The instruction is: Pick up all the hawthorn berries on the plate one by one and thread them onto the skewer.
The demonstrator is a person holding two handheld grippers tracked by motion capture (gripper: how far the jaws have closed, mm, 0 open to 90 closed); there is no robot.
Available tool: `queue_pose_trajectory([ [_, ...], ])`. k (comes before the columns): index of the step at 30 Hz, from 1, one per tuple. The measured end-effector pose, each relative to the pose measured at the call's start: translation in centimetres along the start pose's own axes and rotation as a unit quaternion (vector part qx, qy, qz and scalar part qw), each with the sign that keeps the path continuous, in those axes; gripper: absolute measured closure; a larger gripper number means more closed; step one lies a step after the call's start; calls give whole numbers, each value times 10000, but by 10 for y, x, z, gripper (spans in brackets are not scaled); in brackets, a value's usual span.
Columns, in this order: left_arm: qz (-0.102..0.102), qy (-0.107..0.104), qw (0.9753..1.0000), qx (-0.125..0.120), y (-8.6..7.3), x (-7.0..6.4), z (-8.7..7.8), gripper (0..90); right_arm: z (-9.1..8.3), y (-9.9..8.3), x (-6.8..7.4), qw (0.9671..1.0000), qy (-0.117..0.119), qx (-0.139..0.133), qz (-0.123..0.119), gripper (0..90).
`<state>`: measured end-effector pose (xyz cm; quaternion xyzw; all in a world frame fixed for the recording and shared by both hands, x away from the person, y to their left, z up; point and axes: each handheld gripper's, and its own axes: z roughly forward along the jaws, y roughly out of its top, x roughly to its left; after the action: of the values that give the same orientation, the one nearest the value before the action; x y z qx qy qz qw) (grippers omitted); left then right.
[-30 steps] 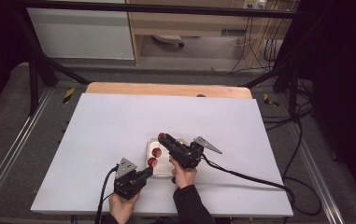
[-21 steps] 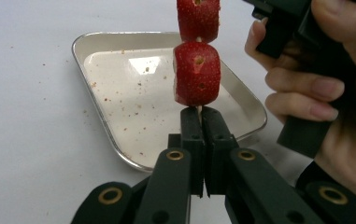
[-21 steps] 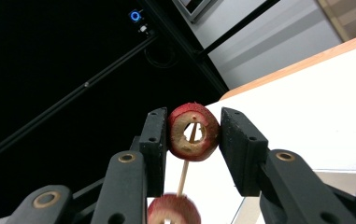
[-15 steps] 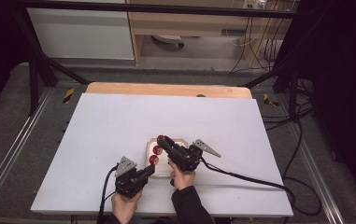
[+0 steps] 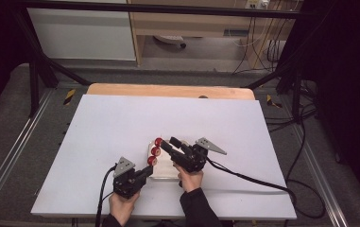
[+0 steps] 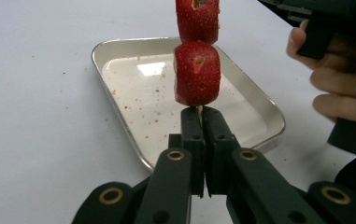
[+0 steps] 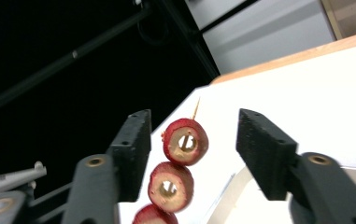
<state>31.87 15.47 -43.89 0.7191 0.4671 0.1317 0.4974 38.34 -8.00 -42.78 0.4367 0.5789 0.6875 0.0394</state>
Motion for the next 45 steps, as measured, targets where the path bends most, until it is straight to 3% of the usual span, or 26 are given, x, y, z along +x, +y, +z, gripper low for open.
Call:
queue_pose_trajectory([
  [5,162,56,9998,59,0,3,-2,882,-2,6,-5,9970,-220,630,-392,273],
  [8,228,64,9997,74,0,5,-4,882,-5,8,-10,9922,-320,1047,-601,210],
  [12,311,44,9994,133,0,8,-6,882,-12,12,-18,9867,-321,1374,-810,146],
  [17,412,-41,9988,246,2,12,-8,881,-24,15,-27,9736,-514,1790,-1322,73],
  [20,462,-112,9983,334,3,14,-8,880,-32,16,-32,9677,-583,1970,-1459,40],
  [25,591,-221,9969,469,6,16,-10,879,-48,16,-42,9536,-755,2326,-1753,5],
  [32,786,-374,9939,681,13,17,-10,879,-74,16,-58,9466,-932,2454,-1871,4],
  [34,834,-424,9927,764,16,19,-10,878,-82,15,-62,9431,-976,2486,-1982,4],
  [40,939,-408,9906,909,26,22,-9,878,-103,16,-72,9365,-1114,2644,-2016,3],
  [45,1123,-320,9876,1054,39,24,-7,877,-119,19,-81,9402,-1189,2561,-1906,4],
])
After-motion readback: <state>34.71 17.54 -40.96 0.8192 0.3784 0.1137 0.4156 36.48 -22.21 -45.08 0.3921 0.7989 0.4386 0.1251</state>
